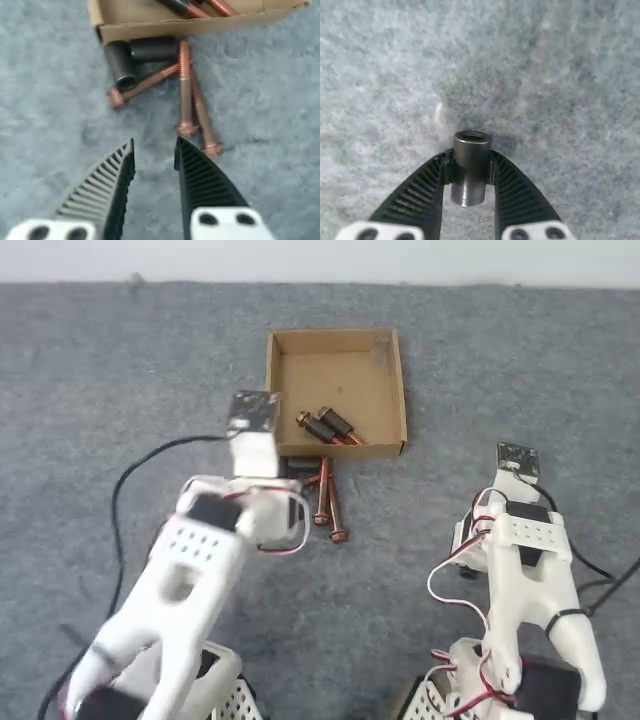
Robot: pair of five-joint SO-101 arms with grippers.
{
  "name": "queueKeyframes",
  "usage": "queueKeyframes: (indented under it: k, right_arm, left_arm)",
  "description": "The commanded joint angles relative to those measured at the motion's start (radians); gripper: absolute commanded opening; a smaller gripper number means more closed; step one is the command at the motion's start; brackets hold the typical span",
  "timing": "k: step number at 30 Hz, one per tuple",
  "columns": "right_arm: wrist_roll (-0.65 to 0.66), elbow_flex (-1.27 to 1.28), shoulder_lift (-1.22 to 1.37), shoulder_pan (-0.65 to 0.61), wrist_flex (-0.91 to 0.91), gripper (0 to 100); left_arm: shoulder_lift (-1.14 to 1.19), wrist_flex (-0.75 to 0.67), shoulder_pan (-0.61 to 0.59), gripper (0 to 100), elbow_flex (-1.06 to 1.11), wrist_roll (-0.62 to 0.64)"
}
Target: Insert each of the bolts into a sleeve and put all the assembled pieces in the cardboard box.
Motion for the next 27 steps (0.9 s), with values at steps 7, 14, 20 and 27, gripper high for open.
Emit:
queueKeyframes:
  k: [7,14,20,27]
  right_arm:
    - [0.015,-0.005,-0.05,0.016,-0.013,1.1]
    - [0.017,-0.005,-0.05,0.01,-0.024,1.0]
    - [0.017,0.008,-0.05,0.01,-0.025,1.0]
    - [0.017,0.009,-0.05,0.01,-0.025,1.0]
  left_arm:
    - [0.397,-0.33,0.044,13,-0.151,0.13]
    - [0.497,-0.468,0.086,13,-0.154,0.126]
    - [0.575,-0.445,0.08,12,-0.219,0.13]
    - [0.75,-0.244,0.063,12,-0.438,0.129]
